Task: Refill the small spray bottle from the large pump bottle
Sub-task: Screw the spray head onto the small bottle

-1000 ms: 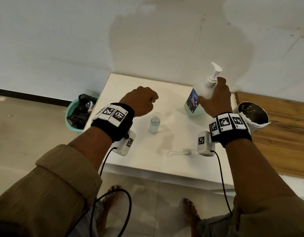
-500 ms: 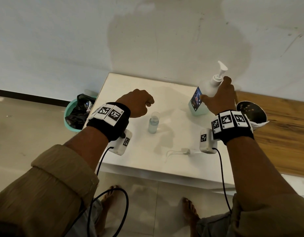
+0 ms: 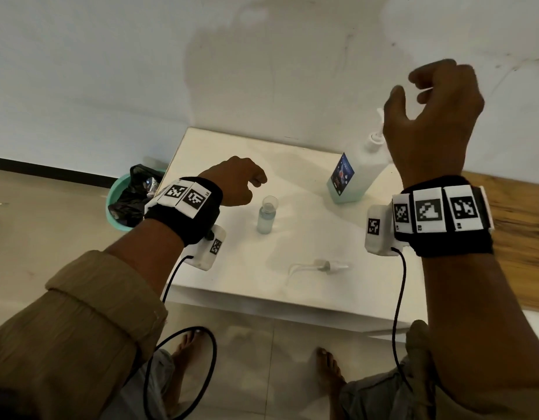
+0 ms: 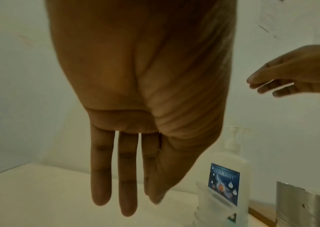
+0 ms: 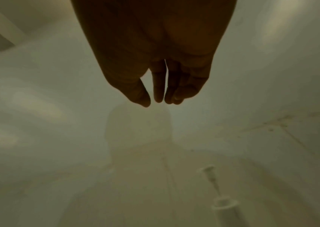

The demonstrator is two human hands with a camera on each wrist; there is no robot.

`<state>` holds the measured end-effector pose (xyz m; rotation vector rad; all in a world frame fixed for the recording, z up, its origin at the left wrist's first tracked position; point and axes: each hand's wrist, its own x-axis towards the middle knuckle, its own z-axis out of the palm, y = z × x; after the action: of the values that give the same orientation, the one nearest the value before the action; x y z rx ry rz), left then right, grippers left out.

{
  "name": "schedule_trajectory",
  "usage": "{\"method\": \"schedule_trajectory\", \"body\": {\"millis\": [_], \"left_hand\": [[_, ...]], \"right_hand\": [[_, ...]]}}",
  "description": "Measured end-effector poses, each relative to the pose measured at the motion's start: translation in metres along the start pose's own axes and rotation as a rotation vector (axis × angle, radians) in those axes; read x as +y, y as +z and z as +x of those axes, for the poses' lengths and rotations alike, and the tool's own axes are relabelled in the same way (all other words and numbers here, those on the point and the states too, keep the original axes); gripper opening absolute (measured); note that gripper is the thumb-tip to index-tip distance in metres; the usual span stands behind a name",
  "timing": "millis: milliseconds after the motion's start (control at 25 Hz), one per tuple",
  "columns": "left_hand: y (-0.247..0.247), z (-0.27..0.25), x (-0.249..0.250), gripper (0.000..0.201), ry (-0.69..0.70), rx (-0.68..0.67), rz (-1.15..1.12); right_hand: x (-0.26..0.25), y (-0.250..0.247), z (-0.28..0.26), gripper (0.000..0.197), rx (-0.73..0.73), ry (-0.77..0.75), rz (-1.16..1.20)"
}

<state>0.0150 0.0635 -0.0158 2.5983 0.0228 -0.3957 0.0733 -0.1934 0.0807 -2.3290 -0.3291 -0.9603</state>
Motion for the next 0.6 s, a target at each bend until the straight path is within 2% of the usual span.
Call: {"method": "schedule_trajectory", "body": {"millis": [80,160,240,320,400,600], "left_hand": [[0.001,-0.001,0.000,0.048,0.006,-0.006,-0.007],[0.002,-0.003,0.000,0.045,0.007,-0.012,-0.024],[0.003,-0.003,0.001,0.046,0.032,-0.014,-0.023],[0.003,-0.002,0.001,0.045,0.071,-0.004,-0.018],[0.003,-0.001,0.000,0.042,0.092,0.007,-0.015],[0.003,0.000,-0.003,0.037,0.113,-0.004,-0.039]], "right_hand": [[-0.017,0.001,-0.001,0.021,-0.095,-0.104,0.149],[-0.034,0.013,-0.016,0.014,-0.334,-0.135,0.249],[-0.041,0.033,-0.040,0.011,-0.567,-0.149,0.237],[-0.036,0.053,-0.061,0.011,-0.736,-0.138,0.195],[-0.027,0.067,-0.073,0.012,-0.835,-0.092,0.160],[-0.015,0.082,-0.087,0.012,-0.922,0.040,0.161]]}}
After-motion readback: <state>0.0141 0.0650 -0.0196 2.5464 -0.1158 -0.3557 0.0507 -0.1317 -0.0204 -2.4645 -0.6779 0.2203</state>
